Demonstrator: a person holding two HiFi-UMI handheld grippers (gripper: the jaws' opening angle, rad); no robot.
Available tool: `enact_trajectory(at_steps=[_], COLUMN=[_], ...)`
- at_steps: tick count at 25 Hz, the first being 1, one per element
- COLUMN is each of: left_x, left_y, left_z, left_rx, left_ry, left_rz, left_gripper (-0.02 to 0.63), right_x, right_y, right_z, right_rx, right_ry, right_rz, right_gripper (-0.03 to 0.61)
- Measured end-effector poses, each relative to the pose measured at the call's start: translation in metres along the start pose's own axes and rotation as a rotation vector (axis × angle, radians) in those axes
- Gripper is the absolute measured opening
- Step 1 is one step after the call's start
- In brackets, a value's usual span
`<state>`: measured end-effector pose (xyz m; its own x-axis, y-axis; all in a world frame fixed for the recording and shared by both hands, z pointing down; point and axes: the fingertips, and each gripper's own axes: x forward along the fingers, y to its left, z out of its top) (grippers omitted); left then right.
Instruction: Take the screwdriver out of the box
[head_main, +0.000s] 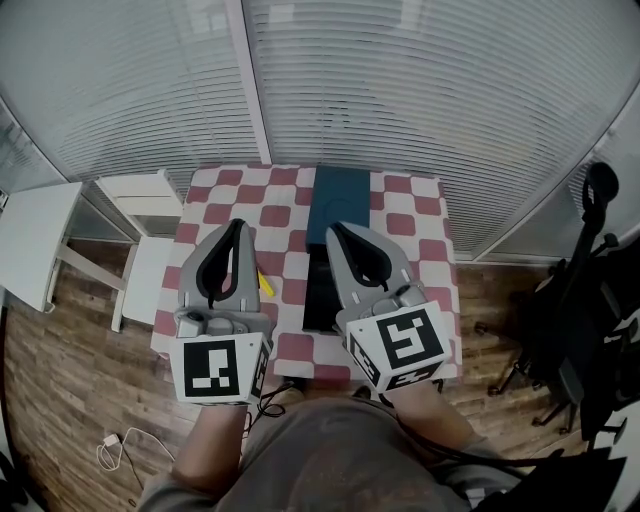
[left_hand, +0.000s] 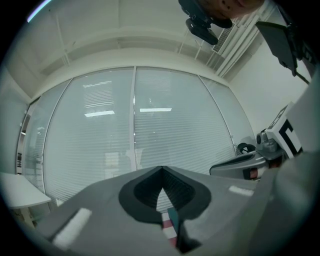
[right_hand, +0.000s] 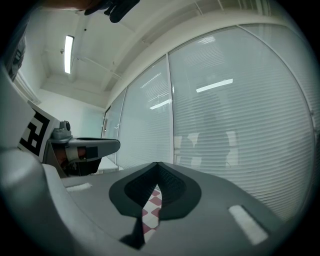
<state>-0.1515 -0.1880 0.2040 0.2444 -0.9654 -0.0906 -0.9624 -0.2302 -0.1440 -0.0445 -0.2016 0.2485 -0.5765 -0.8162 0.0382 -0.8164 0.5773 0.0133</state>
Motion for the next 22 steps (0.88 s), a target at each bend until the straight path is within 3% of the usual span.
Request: enact_trajectory(at_steps=[22], left_x=[0.0014], left_y=[0.0055], left_z=[-0.0093], left_rx=[-0.006], left_ry=[0.016], left_rz=[-0.006], left_gripper=[0.001], right_x=[0.0073], right_y=[0.0035], right_z=[-0.0073], right_rx=[0.013], right_ry=[0.009], right_rz=[0.000], right_gripper=[0.023])
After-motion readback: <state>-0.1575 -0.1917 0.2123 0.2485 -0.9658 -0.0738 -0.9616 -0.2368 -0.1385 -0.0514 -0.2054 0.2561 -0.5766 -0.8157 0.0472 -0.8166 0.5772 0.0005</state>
